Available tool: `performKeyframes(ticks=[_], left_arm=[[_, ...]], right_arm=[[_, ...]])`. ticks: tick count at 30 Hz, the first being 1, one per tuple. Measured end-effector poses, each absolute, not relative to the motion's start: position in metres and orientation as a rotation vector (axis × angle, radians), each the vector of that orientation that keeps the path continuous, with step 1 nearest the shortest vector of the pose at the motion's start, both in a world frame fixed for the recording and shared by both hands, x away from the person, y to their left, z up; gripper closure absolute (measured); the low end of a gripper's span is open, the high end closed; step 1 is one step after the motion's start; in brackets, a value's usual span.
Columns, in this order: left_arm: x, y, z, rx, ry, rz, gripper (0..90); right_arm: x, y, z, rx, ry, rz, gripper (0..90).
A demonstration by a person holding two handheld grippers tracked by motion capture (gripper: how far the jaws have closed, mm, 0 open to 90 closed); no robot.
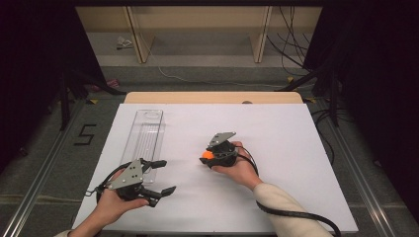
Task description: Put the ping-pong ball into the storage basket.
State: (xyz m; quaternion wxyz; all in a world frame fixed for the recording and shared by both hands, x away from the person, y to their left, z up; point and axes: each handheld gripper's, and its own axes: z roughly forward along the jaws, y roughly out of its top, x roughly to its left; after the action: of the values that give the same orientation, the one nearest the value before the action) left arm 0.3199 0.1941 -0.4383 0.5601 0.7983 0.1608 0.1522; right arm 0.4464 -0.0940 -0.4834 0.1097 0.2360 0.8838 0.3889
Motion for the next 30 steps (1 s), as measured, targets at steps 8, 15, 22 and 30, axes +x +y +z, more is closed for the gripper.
performKeyframes(ticks=[8, 15, 22, 30], left_arm=[[0.320, 0.193, -0.439, 1.887, 0.368, 0.358, 17.0], [0.318, 0.191, -0.439, 1.900, 0.351, 0.356, 17.1], [0.318, 0.190, -0.439, 1.899, 0.346, 0.353, 17.2], [0.317, 0.190, -0.438, 1.901, 0.340, 0.358, 17.4]], right_arm=[[0.444, -0.094, -0.469, 0.683, 2.556, 1.211, 51.4], [0.443, -0.092, -0.457, 0.660, 2.528, 1.251, 51.4], [0.444, -0.089, -0.449, 0.653, 2.510, 1.271, 51.4], [0.446, -0.084, -0.442, 0.642, 2.501, 1.278, 51.4]])
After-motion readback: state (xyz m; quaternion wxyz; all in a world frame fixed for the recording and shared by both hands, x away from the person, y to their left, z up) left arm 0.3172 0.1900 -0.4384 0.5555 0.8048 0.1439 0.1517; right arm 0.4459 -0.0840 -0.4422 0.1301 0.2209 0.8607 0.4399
